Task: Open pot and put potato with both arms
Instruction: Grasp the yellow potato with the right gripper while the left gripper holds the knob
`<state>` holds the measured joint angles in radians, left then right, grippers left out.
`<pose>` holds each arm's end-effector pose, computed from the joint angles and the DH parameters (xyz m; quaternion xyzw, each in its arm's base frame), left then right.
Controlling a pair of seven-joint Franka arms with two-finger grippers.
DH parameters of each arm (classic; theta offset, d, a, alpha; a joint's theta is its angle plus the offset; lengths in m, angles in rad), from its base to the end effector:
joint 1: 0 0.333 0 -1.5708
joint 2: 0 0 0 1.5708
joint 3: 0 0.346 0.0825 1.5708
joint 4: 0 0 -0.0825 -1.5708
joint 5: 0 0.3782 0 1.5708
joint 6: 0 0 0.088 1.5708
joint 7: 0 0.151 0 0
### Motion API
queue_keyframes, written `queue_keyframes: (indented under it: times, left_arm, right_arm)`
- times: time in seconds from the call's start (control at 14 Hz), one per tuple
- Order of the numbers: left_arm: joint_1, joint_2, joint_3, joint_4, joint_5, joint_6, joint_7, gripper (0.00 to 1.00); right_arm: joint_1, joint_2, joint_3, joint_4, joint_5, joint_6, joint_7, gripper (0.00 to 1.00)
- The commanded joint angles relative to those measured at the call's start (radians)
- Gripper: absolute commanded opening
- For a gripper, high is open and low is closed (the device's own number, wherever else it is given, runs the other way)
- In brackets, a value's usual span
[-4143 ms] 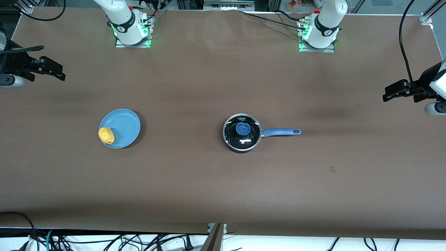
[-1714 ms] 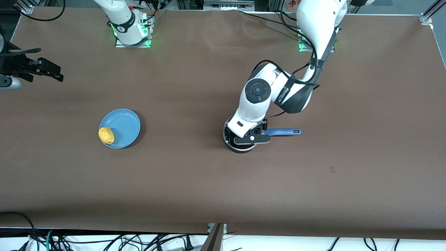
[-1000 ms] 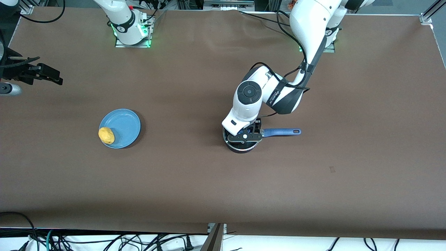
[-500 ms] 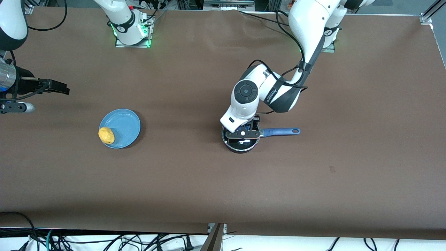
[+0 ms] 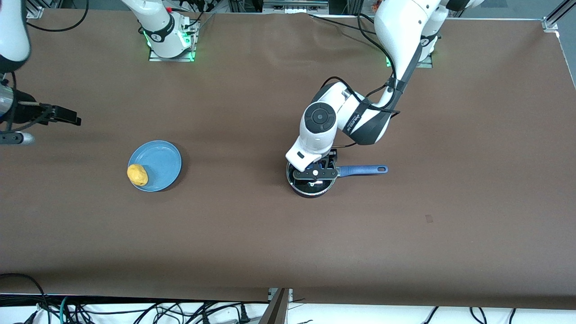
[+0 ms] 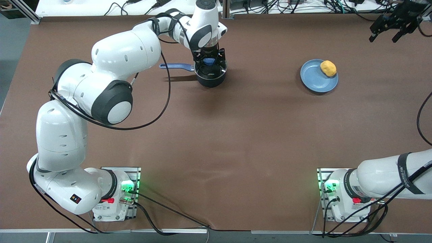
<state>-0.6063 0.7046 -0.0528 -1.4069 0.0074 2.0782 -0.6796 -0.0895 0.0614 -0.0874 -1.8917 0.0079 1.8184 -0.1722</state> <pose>0.5870 -0.4451 0.2659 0.9997 0.0144 -0.0214 0.0009 0.5438 -0.0955 0.4474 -0.9977 0.0037 0.0660 0.0127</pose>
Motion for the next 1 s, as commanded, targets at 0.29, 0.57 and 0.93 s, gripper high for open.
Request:
queue_keyframes:
  times: [0.29, 0.57, 0.93]
  left_arm:
    - [0.014, -0.010, 0.018, 0.023, 0.019, -0.001, 0.018, 0.88]
    - [0.014, -0.007, 0.022, 0.025, 0.016, -0.001, 0.014, 0.86]
    - [0.013, -0.002, 0.022, 0.025, 0.017, 0.007, 0.011, 0.80]
  right_arm:
    - [0.013, 0.111, 0.074, -0.202, 0.017, 0.385, -0.105, 1.00]
    - [0.016, 0.300, 0.089, -0.201, 0.015, 0.697, -0.329, 1.00]
    - [0.036, 0.385, 0.090, -0.188, 0.015, 0.815, -0.426, 1.00]
